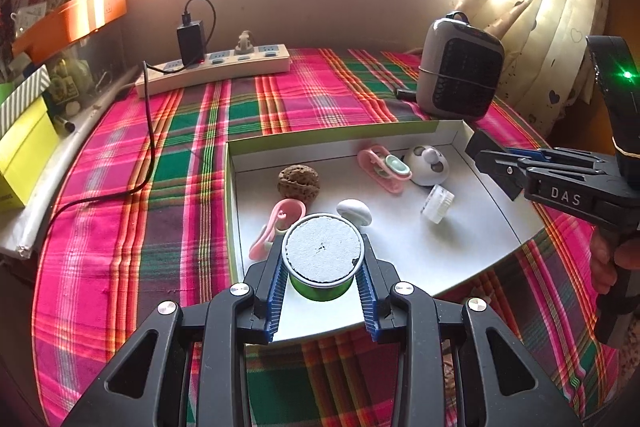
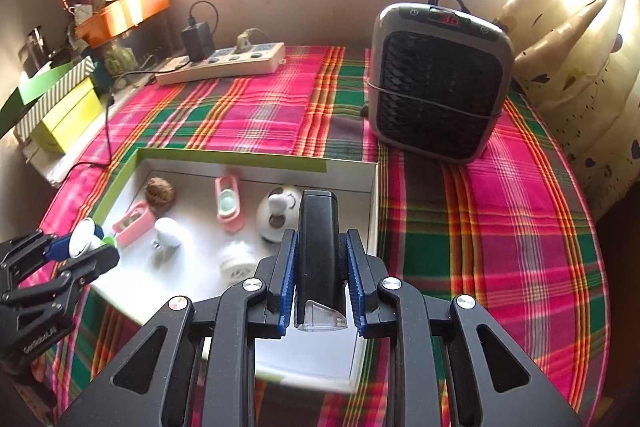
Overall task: Organize objects
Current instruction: 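Carry the tape roll and black flashlight over the box and lower them inside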
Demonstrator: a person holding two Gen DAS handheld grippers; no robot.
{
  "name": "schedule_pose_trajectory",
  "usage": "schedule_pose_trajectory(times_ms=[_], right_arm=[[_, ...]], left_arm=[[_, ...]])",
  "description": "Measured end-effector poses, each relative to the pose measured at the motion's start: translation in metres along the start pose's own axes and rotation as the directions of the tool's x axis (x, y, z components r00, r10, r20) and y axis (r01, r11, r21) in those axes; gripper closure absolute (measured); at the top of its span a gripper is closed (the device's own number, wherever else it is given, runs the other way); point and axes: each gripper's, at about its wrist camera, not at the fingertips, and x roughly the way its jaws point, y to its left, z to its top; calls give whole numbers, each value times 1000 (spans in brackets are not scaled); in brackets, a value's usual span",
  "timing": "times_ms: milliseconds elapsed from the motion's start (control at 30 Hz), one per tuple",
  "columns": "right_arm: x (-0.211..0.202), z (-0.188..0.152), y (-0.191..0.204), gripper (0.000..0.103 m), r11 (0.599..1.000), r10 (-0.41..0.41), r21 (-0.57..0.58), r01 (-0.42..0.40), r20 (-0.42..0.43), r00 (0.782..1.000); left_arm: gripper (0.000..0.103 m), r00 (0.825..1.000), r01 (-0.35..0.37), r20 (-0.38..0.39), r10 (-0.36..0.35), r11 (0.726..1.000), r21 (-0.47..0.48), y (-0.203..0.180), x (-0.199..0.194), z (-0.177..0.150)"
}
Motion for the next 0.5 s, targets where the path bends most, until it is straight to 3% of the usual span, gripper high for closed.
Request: schedule_pose_trajectory(times_ms=[500], right_arm=[[32, 13, -1, 79, 1000, -26, 4, 26, -40, 999]], left_arm=[[73, 1000, -21, -14, 21, 1000, 5, 3, 19, 4]])
